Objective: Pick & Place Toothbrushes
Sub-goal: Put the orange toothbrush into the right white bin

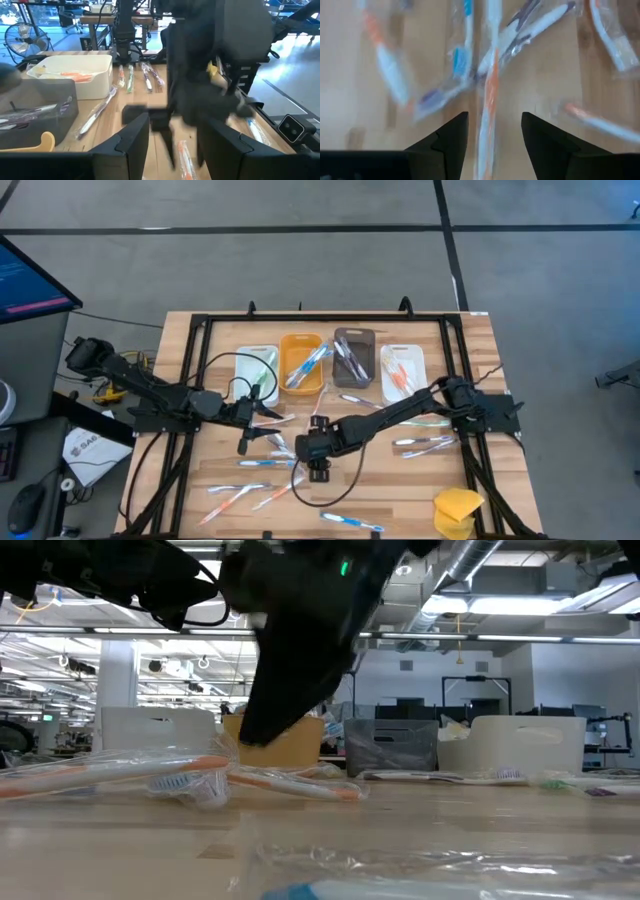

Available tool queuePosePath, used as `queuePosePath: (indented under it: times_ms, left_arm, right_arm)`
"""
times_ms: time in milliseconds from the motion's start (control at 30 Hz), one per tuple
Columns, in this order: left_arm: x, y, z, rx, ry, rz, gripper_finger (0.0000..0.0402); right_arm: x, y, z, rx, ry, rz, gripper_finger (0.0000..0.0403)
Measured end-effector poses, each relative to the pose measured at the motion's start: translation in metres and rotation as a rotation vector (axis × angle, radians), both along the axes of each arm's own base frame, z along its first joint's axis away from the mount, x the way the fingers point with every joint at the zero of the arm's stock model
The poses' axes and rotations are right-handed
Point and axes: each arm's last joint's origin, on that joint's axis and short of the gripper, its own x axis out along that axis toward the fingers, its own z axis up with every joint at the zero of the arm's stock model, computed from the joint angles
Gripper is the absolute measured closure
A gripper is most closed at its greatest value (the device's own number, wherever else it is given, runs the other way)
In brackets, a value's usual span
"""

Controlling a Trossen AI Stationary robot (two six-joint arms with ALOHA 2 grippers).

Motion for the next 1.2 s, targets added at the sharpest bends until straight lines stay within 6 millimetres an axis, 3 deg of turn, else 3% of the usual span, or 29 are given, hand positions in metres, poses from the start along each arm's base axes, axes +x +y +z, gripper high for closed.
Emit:
queuePosePath:
  times_ms: [100,233,567,933,1200]
  left_arm:
    - [0.0,0.0,0.0,0.0,0.0,0.0,0.0241]
    - [0.0,0.0,0.0,0.0,0.001,0.0,0.0242]
    - [0.0,0.0,0.0,-0.003,0.002,0.002,0.0243]
    - [0.0,0.0,-0.001,-0.033,0.006,0.007,0.0241]
    - [0.0,0.0,-0.001,-0.033,0.006,0.007,0.0243]
  right_arm:
    - [0.003,0.0,-0.022,-0.013,0.032,-0.005,0.0225]
    - [0.007,-0.002,-0.036,0.003,0.043,-0.042,0.0223]
    - [0.012,-0.015,-0.037,0.096,0.065,-0.028,0.0248]
    - [0.011,-0.016,-0.038,0.078,0.076,-0.009,0.0366]
    - [0.0,-0.007,-0.029,-0.015,0.109,0.019,0.0359]
